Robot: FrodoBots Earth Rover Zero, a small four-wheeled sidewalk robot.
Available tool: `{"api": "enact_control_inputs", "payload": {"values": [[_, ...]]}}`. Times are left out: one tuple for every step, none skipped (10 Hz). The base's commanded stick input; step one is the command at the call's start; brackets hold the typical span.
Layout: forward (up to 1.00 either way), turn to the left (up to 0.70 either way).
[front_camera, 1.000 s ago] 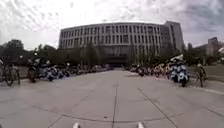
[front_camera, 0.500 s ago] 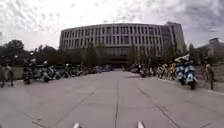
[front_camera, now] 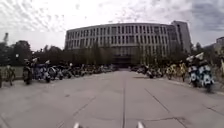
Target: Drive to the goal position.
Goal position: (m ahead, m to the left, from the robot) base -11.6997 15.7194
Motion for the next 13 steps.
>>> {"api": "enact_control_inputs", "payload": {"values": [[0.70, 0.00], [0.70, 0.00], [0.70, 0.00], [0.70, 0.00], [0.70, 0.00], [0.70, 0.00], [0.70, 0.00], [0.70, 0.00], [0.70, 0.00], [0.70, 0.00], [0.70, 0.00], [0.70, 0.00], [0.70, 0.00]]}}
